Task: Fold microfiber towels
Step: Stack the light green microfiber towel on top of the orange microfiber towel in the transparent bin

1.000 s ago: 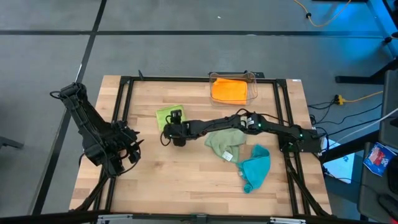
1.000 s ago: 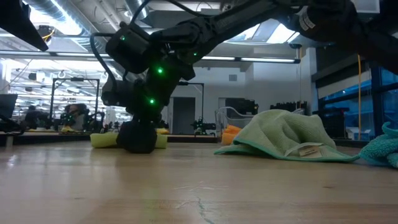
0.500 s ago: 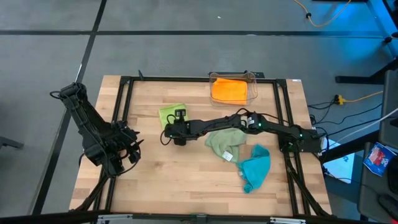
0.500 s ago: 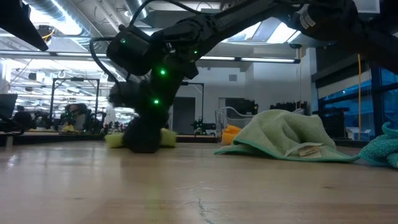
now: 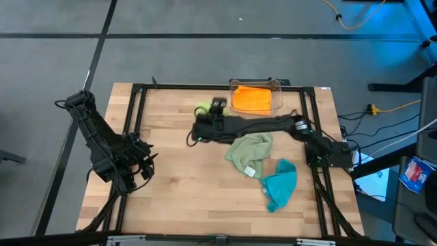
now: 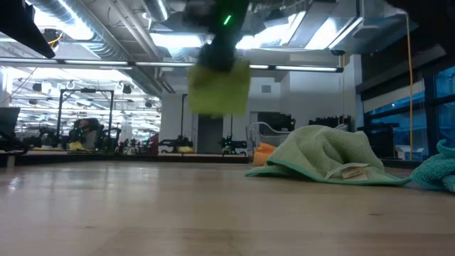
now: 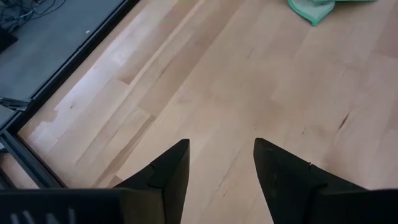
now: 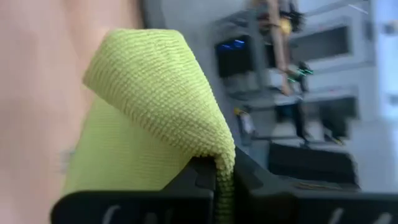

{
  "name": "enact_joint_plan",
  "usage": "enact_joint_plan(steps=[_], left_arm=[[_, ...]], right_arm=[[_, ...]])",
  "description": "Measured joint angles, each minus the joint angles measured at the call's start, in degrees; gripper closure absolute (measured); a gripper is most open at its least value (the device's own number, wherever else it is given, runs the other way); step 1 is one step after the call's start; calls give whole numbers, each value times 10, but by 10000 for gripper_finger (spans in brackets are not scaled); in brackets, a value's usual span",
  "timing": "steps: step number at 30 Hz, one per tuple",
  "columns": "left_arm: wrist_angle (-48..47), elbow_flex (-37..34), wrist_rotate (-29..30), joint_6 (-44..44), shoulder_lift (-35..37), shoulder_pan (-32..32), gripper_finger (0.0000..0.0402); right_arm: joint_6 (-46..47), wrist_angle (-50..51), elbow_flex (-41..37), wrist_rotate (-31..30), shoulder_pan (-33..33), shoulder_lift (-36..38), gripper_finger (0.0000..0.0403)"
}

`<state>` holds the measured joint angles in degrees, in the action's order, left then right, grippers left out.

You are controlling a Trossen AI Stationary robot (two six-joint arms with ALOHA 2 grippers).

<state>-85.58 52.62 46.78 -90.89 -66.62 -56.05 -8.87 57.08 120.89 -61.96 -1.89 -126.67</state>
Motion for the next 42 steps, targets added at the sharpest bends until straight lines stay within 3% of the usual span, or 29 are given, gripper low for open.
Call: enact_joint_plan(steps=[4, 11, 18, 22, 26, 32, 36, 42], left_arm=[[1, 0, -2, 0, 0, 0, 232], [2, 0, -3, 2, 0, 0, 230], [9, 0, -4, 1, 0, 0, 230], [13, 0, -4, 1, 0, 0, 231], [21, 0, -3, -1, 0, 0, 231], [22, 0, 11, 0, 0, 0, 231], [22, 0, 13, 0, 0, 0, 231], [21, 0, 13, 2, 0, 0, 231]], right_arm=[[7, 58, 3, -61, 6, 54, 395], [17, 136, 3, -61, 50, 125, 395], [164, 328, -3, -33, 144, 133, 395], [117, 308, -79, 9, 185, 166, 395], [148, 306, -200, 44, 239, 227, 395], [152, 135, -360, 108, 276, 305, 395], [160, 61, -392, 121, 286, 316, 395], [222, 27, -396, 190, 315, 299, 395]])
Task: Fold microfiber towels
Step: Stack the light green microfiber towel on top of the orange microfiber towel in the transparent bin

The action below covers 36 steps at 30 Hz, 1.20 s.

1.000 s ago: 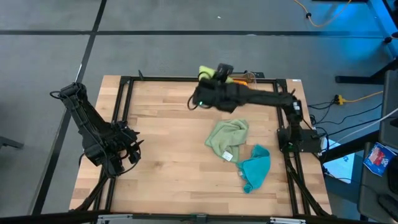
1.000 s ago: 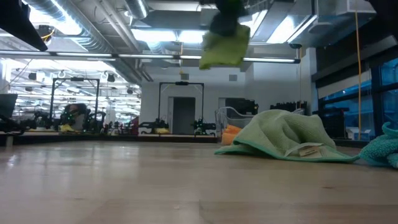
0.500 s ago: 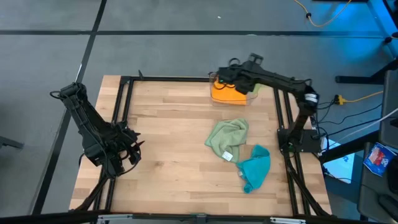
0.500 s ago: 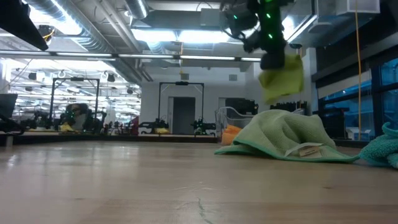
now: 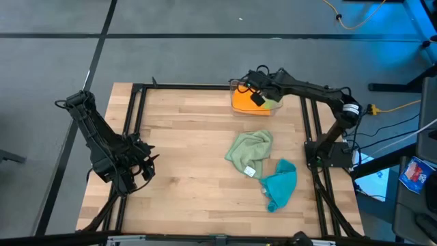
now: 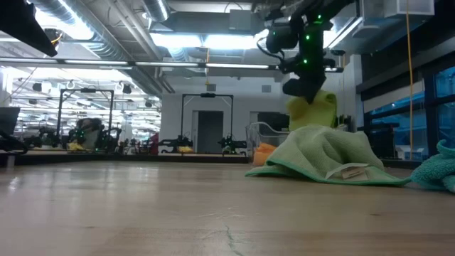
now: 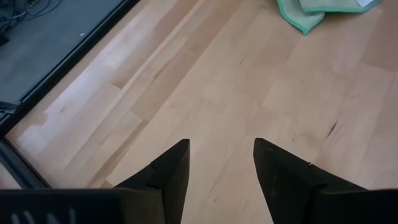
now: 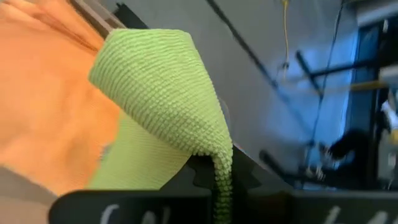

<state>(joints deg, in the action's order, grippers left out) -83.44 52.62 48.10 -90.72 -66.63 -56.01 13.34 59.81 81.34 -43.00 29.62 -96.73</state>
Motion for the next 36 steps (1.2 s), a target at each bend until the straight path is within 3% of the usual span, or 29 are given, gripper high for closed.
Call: enact_joint_plan(steps=[11, 21, 36], left_arm=[[0, 0, 0, 14, 0, 0, 232], [0, 0, -4, 14, 0, 0, 232], [0, 0, -10, 28, 0, 0, 230]], right_arm=[[118, 72, 2, 19, 21, -10, 395], [128, 13, -1, 51, 32, -84, 395], [119, -132, -1, 180, 24, -128, 395]])
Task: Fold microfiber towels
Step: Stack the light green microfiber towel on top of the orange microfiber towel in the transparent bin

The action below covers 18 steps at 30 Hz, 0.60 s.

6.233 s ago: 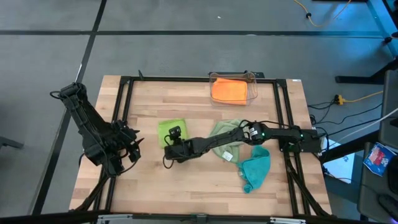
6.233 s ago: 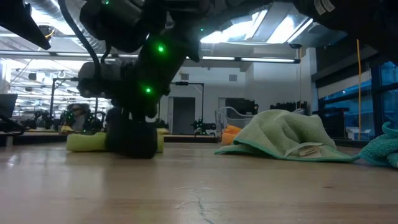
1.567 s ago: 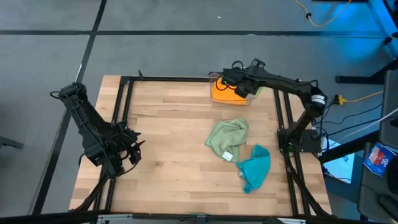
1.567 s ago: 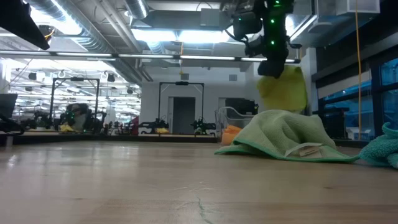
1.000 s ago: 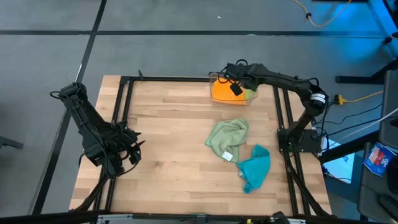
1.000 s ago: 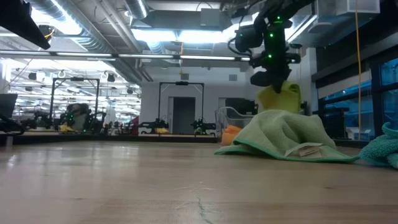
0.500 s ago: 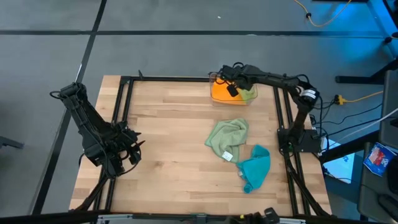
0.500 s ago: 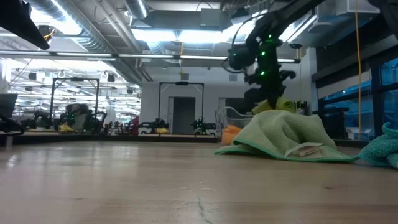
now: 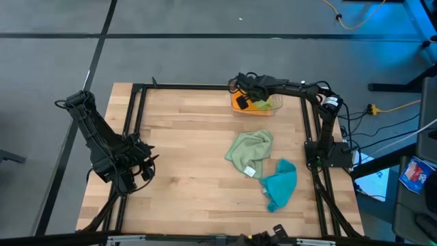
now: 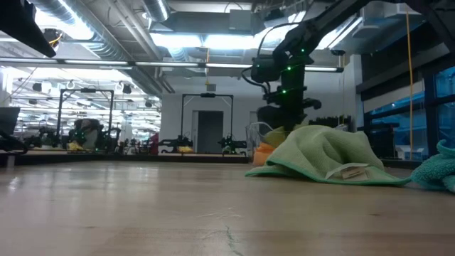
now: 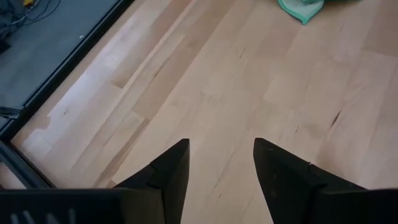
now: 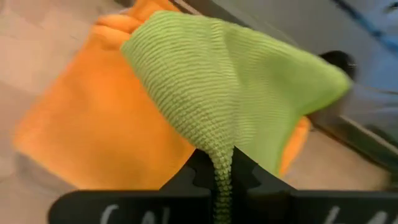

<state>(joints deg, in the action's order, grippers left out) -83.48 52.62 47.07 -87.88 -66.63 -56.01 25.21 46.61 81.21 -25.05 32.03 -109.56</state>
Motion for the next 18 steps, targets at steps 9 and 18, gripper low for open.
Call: enact_joint_plan(steps=[9, 18], left_arm=[[0, 0, 0, 0, 0, 0, 231], [1, 0, 0, 0, 0, 0, 231]], right_arm=[[-9, 28, 9, 3, 0, 9, 395], [43, 235, 124, -68, 0, 18, 393]])
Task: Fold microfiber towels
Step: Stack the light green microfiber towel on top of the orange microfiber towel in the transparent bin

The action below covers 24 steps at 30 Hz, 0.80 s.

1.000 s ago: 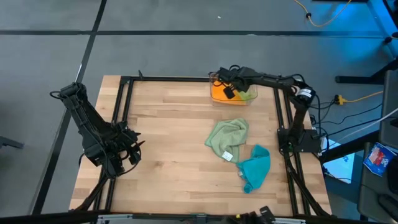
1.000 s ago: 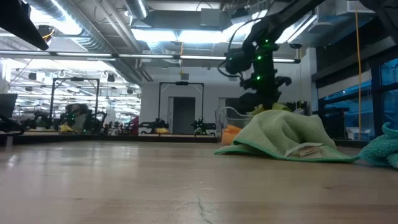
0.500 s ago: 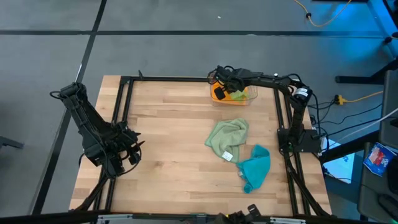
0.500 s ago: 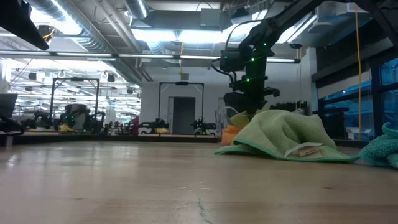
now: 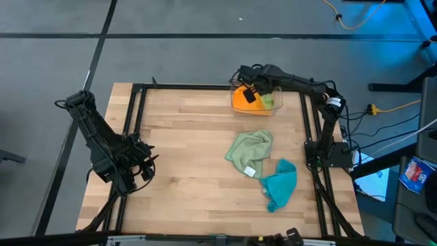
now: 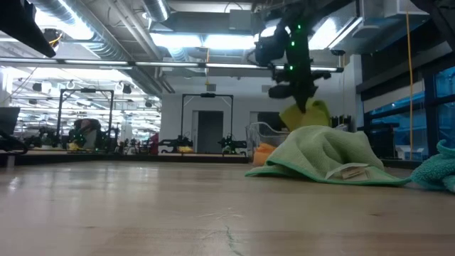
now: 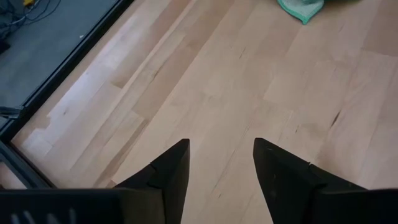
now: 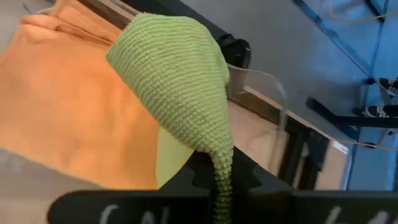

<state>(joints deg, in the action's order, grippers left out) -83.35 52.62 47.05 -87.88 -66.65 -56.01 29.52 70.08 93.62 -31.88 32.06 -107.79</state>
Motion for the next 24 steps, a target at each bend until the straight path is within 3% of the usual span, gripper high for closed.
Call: enact_joint_plan(steps=[6, 12, 18, 24], left_arm=[[0, 0, 0, 0, 0, 0, 231], [1, 0, 0, 0, 0, 0, 230], [6, 0, 0, -1, 0, 0, 232], [6, 0, 0, -1, 0, 0, 230]], right_arm=[[49, 123, 68, -34, -2, 1, 396], [100, 176, 67, -67, -5, 1, 396], [108, 111, 1, -65, -4, 0, 396], [77, -46, -66, -22, -4, 0, 396]])
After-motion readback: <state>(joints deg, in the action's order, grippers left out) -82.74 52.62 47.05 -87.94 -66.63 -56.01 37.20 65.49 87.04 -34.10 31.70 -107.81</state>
